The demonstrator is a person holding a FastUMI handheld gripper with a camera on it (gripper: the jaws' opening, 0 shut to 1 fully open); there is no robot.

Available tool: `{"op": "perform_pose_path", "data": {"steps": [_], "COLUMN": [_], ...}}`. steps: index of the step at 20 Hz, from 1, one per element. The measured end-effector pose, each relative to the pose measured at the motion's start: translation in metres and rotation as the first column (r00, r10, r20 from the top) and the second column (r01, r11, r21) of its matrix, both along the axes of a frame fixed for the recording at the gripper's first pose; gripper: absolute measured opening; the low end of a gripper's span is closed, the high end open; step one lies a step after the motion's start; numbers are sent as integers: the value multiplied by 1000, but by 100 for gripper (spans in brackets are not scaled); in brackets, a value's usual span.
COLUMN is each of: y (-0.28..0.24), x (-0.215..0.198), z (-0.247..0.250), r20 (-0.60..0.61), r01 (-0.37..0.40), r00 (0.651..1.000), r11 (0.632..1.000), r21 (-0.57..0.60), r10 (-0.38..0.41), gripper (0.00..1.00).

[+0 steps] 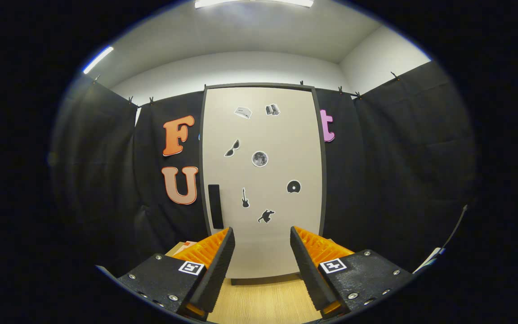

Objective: Open the shoe cabinet door, grab the shoes and put them into the shoe cabinet, then close the shoe cabinet door.

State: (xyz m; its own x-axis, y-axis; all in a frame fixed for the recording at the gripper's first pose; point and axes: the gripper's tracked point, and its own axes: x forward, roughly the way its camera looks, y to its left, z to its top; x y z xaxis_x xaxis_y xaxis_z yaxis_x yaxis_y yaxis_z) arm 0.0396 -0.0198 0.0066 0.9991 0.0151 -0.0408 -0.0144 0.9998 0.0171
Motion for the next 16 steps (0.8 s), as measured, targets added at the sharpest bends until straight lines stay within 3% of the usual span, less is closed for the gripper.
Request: {"op": "perform_pose_path", "data": {"steps": [16], "y": [-9], "x": [-38], "z": [-2], "r20": [-25], "r01": [-16], "r00": [1000], "r11": [1000], "r21": [-17], "r10": [15], "gripper": [79]}}
